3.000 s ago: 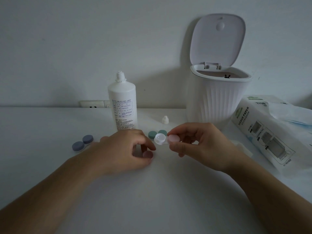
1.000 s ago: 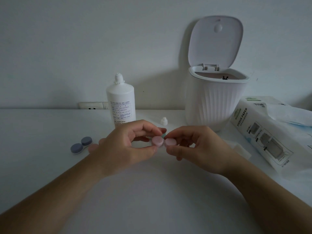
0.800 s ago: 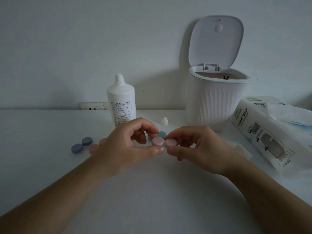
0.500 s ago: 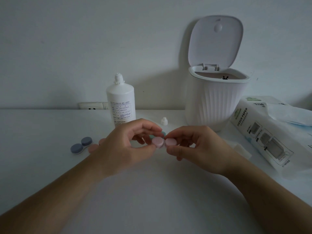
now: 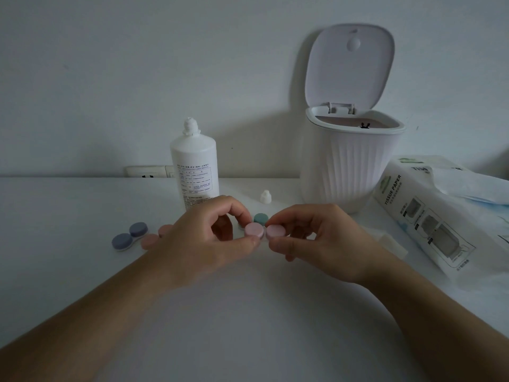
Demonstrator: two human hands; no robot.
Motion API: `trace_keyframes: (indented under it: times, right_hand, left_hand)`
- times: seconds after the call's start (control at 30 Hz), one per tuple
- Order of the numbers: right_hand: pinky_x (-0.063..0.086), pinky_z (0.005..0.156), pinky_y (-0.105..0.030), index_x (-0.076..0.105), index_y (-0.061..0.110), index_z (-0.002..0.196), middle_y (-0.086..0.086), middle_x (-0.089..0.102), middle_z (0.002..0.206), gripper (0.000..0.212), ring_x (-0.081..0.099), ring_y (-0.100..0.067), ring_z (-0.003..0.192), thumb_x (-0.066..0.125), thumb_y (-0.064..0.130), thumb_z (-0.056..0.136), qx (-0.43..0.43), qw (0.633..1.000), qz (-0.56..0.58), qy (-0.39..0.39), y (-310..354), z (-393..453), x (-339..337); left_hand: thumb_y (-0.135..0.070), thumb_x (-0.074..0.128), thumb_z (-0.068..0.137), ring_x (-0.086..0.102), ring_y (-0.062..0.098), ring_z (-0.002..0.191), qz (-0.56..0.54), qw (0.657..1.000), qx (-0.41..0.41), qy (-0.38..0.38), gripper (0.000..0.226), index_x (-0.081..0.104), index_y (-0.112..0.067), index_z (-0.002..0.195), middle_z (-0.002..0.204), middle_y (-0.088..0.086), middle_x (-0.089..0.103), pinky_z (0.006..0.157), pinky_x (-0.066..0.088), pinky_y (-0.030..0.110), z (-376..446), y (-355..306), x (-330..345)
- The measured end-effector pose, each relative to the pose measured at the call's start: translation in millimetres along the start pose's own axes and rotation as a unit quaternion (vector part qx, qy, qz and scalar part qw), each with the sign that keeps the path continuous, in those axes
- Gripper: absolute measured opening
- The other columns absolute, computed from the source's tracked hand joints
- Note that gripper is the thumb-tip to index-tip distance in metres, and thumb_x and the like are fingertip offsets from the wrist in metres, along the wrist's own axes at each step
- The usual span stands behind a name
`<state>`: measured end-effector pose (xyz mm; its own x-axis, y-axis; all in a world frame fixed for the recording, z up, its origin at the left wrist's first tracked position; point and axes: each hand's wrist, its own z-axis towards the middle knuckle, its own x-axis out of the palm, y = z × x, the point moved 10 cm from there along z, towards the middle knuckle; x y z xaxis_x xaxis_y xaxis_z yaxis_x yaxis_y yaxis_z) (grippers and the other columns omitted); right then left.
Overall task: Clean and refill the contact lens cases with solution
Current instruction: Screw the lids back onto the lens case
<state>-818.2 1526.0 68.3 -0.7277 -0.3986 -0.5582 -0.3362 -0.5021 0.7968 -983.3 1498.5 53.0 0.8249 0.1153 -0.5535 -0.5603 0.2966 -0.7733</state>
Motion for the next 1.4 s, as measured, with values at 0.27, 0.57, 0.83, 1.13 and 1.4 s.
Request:
trace_keyframes:
  times: [0.27, 0.57, 0.83, 1.13, 1.4]
  right_hand:
    - [0.057, 0.069, -0.032, 0.076, 0.018, 0.098, 0.0, 0.074, 0.086, 0.013, 0.07, -0.021, 0.067, 0.079, 0.018, 0.085, -0.002, 1.0, 0.011, 0.001, 1.6, 0.2, -0.2]
    - [0.056, 0.071, -0.03, 0.076, 0.023, 0.098, 0.005, 0.074, 0.083, 0.014, 0.071, -0.018, 0.066, 0.079, 0.022, 0.084, -0.001, 1.0, -0.003, 0.0, -0.2, 0.3, 0.0]
    - [0.057, 0.069, -0.033, 0.076, 0.023, 0.097, 0.003, 0.073, 0.084, 0.013, 0.07, -0.021, 0.066, 0.079, 0.018, 0.085, -0.003, 1.0, 0.011, -0.001, 0.5, 0.3, 0.0]
    - [0.059, 0.072, -0.032, 0.076, 0.02, 0.102, 0.003, 0.074, 0.087, 0.017, 0.071, -0.018, 0.068, 0.078, 0.022, 0.086, 0.0, 1.0, -0.01, 0.006, 1.4, 0.1, 0.1]
    - [0.058, 0.072, -0.035, 0.076, 0.02, 0.101, 0.002, 0.074, 0.087, 0.015, 0.071, -0.02, 0.067, 0.078, 0.018, 0.086, -0.001, 1.0, 0.002, 0.0, 1.9, -0.1, -0.9]
  left_hand:
    - [-0.052, 0.074, 0.075, 0.062, 0.023, 0.076, -0.036, 0.998, 0.009, 0.049, 0.046, 0.066, -0.043, 0.119, 0.107, -0.008, 0.068, 0.068, 0.056, 0.04, -2.2, -5.0, 11.1]
    - [-0.057, 0.076, 0.076, 0.044, 0.009, 0.052, -0.023, 1.0, 0.006, 0.001, 0.036, 0.067, -0.029, 0.096, 0.058, 0.0, 0.05, 0.047, 0.036, 0.021, -1.1, -4.1, 0.3]
    - [-0.052, 0.072, 0.075, 0.057, 0.013, 0.071, -0.036, 0.998, 0.031, 0.04, 0.046, 0.068, -0.043, 0.12, 0.106, -0.007, 0.067, 0.065, 0.051, 0.026, -1.8, -9.0, 8.4]
    - [-0.066, 0.08, 0.066, 0.044, 0.01, 0.053, -0.017, 1.0, 0.011, 0.001, 0.049, 0.065, -0.033, 0.098, 0.058, -0.007, 0.049, 0.048, 0.035, 0.023, 0.4, 1.0, 0.5]
    - [-0.051, 0.07, 0.083, 0.057, 0.009, 0.071, -0.03, 0.997, 0.036, 0.054, 0.033, 0.07, -0.04, 0.114, 0.103, -0.005, 0.066, 0.064, 0.048, 0.023, -1.0, -6.0, 9.9]
